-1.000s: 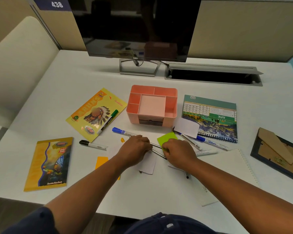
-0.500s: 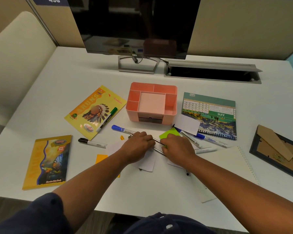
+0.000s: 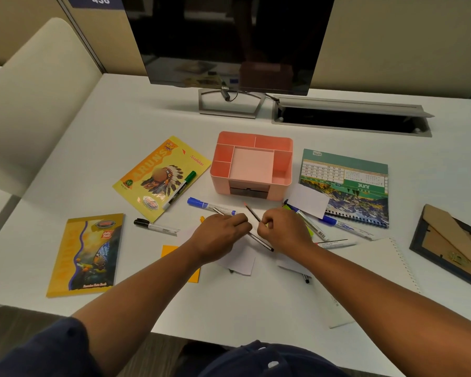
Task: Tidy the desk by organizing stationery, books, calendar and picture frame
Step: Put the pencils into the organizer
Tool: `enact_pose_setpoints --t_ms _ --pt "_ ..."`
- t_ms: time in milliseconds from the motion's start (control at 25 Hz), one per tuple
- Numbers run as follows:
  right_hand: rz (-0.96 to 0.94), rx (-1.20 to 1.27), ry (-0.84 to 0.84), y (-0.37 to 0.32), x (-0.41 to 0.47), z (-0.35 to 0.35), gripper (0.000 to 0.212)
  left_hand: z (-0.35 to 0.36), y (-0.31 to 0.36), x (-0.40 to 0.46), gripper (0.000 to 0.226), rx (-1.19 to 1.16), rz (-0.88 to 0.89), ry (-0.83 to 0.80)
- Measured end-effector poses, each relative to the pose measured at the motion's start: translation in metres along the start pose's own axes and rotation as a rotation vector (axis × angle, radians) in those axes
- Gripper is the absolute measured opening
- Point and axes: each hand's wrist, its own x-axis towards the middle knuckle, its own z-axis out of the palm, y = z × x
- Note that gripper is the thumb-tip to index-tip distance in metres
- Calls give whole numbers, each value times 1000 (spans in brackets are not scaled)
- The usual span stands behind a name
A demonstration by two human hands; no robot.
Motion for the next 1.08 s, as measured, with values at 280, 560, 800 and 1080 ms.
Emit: enact_pose_setpoints --t_ms 280,560,800,1080 --pt "63 604 -36 -15 -2 -13 12 -11 -2 6 45 -88 -63 160" --pt "236 927 -136 -30 -13 -15 12 -16 19 15 21 -471 -356 445" --pt "143 924 -50 -41 -15 -21 9 -51 49 32 72 -1134 -941 683" --pt "-47 746 31 -38 -11 -26 11 -56 31 38 24 -1390 -925 506"
